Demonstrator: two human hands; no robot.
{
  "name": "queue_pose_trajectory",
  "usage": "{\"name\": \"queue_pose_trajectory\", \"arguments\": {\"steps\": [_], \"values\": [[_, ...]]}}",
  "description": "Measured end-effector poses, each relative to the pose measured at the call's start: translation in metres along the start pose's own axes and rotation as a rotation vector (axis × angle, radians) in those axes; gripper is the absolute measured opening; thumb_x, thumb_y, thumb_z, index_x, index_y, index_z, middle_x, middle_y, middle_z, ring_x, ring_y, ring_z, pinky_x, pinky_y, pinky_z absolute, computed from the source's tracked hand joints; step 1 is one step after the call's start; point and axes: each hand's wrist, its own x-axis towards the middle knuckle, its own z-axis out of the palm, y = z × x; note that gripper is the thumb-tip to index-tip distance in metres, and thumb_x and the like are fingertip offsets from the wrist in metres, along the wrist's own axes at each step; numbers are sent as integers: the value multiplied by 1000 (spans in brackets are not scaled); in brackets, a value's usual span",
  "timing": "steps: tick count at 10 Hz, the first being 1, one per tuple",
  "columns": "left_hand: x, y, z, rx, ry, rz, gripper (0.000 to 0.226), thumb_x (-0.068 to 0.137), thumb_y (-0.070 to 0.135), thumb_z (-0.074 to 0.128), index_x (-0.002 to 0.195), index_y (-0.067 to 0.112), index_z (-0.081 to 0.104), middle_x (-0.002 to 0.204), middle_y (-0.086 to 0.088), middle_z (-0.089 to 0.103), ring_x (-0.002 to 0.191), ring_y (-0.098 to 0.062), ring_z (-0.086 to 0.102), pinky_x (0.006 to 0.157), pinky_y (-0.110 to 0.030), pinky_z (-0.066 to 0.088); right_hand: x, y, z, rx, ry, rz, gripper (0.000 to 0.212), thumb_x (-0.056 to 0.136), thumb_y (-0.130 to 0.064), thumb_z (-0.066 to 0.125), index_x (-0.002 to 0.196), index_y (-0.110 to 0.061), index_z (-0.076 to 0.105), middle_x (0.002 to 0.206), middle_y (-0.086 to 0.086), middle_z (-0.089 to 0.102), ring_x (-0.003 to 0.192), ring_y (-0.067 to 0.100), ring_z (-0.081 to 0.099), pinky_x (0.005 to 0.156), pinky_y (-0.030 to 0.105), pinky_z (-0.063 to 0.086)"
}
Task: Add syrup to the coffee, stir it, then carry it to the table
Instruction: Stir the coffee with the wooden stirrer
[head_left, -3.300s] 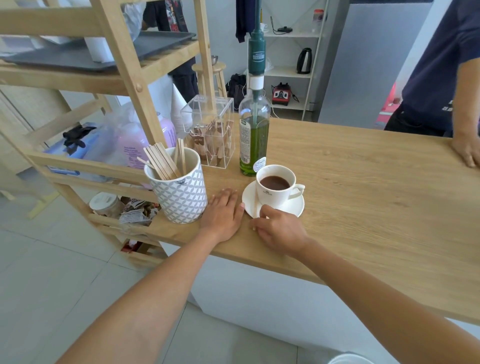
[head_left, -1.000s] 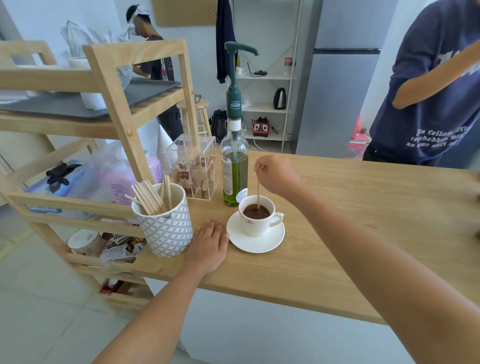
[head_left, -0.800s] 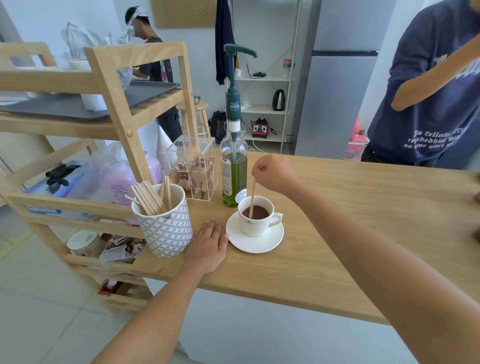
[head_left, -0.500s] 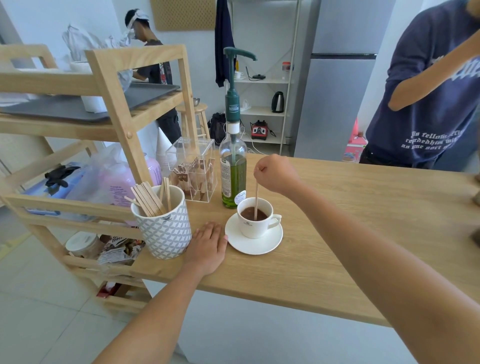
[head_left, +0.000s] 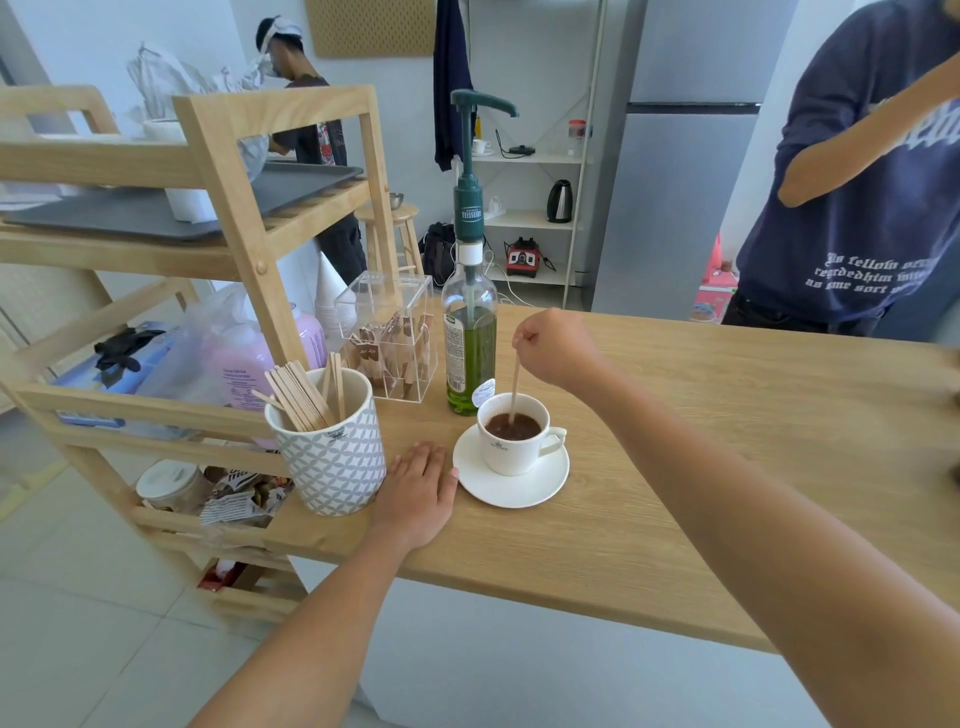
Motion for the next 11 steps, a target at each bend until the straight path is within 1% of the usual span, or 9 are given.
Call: {"name": "queue_pose_trajectory", "arguments": {"steps": [1,3,4,6,7,8,9,10,11], "values": [[0,0,0,-2,2,-4,60,100,47,12,153,18,15,161,-2,11,148,-16,3,121,-35,0,0,0,1,-18,-7,10,28,89,-11,44,90,-4,72,92,11,72,81,26,66,68,34,57],[0,1,-1,4,2,-3,60,100,47,12,153,18,15,161,-2,11,148,-16,3,120,-36,1,0,0,2,37,-17,13,28,89,-9,45,91,-3,72,96,11,72,88,28,67,71,36,59],[-1,1,-2,3,-2,-6,60,100,47,13,153,18,15,161,-1,11,148,-16,3,121,-36,0,-1,3,0,-38,-9,23,26,87,-8,42,73,-9,64,82,7,66,75,25,60,52,24,45],[-1,1,-2,4,1,-9,60,100,47,13,153,18,15,161,-1,10,148,-16,3,120,-35,0,3,3,4,89,-46,30,30,87,-9,45,93,4,71,100,19,72,67,20,53,59,29,47],[-1,1,-2,2,-1,-9,60,100,47,13,153,18,15,161,-1,11,148,-16,3,120,-35,0,0,2,1,11,-11,21,29,88,-8,43,86,-6,71,90,10,71,77,25,64,63,30,55],[-1,2,-2,-1,0,-8,60,101,47,13,153,18,15,161,-1,11,148,-16,3,120,-35,0,-1,1,1,-24,-17,65,27,84,-7,43,59,-10,51,63,4,53,64,24,51,48,23,38],[-2,1,-2,-9,1,-8,59,101,46,14,153,17,16,161,-2,11,148,-16,3,120,-34,0,1,0,3,81,-43,66,25,84,-10,46,75,5,65,80,19,68,68,29,58,57,31,48],[-2,2,-2,-22,2,-7,58,101,44,15,153,16,17,161,-2,11,148,-16,4,121,-35,1,1,1,4,99,-15,56,29,88,-11,46,90,1,71,98,16,72,90,33,66,64,28,50],[-3,4,-4,-20,3,-9,58,102,44,16,152,16,17,161,-2,11,148,-16,4,120,-34,1,-1,3,2,6,5,52,26,87,-12,43,73,-10,64,88,9,71,77,29,62,57,25,42]]}}
